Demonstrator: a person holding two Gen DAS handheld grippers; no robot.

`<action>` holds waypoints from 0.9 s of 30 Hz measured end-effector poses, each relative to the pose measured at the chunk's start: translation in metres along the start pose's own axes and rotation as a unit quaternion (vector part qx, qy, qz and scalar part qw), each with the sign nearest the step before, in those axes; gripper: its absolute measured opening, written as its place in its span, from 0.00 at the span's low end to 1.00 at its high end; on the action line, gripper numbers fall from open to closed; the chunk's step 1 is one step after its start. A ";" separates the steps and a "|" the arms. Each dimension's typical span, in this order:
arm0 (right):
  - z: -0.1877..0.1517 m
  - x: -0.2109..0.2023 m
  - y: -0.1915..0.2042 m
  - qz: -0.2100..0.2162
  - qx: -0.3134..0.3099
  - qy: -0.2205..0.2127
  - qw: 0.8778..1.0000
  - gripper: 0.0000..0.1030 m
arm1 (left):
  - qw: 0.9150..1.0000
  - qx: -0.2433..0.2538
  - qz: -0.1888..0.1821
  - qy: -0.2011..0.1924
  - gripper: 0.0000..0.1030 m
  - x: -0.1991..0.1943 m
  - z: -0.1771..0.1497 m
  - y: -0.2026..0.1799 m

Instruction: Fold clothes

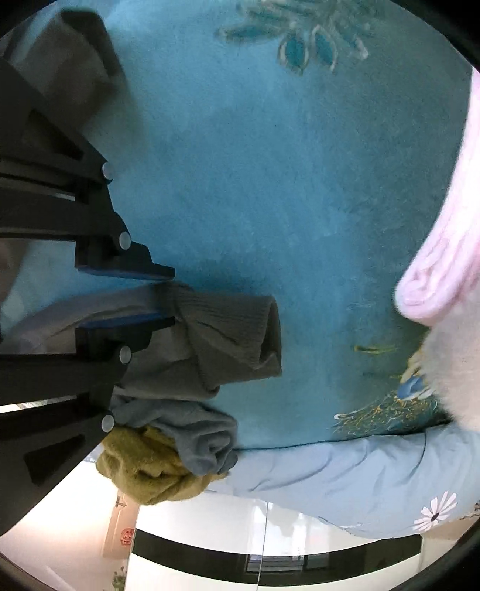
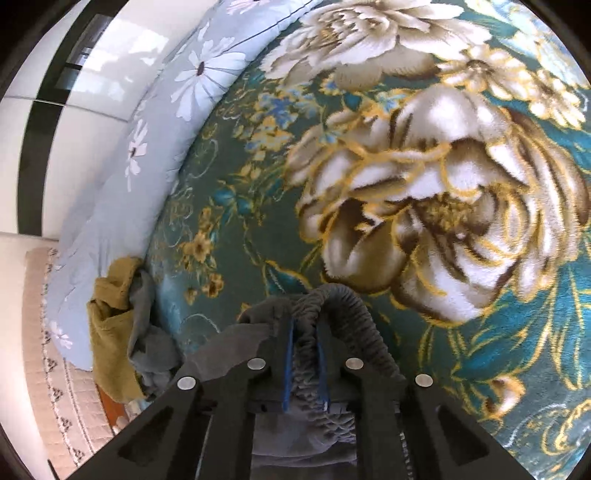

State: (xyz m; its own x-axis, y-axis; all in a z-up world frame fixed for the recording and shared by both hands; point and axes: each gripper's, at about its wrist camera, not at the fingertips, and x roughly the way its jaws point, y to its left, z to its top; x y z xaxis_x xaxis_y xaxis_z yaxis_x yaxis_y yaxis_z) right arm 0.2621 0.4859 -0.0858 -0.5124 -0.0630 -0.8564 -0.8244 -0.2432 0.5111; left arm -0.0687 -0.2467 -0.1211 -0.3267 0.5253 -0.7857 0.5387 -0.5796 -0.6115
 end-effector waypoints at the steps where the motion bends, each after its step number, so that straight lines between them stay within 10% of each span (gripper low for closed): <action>1: 0.001 -0.003 0.002 -0.012 -0.004 -0.003 1.000 0.17 | 1.000 0.001 -0.007 -0.007 0.27 -0.008 -0.001 0.000; 7: -0.013 -0.039 0.023 -0.020 -0.044 -0.048 0.998 0.41 | 0.996 -0.005 -0.070 -0.058 0.46 -0.053 -0.018 0.003; 17: -0.073 -0.069 0.028 0.049 -0.064 -0.074 0.994 0.70 | 0.986 0.097 -0.050 -0.124 0.57 -0.097 -0.080 -0.003; 27: -0.104 -0.070 0.026 0.037 -0.104 -0.064 0.992 0.70 | 0.982 0.108 -0.063 -0.140 0.57 -0.126 -0.106 0.006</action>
State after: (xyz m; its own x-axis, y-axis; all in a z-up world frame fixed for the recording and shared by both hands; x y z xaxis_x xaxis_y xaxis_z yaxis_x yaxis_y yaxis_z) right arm 0.3012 0.3835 -0.0199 -0.6070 0.0318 -0.7941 -0.7227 -0.4376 0.5349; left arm 0.0577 -0.2502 -0.0161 -0.5977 0.4263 -0.6790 0.3130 -0.6556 -0.6872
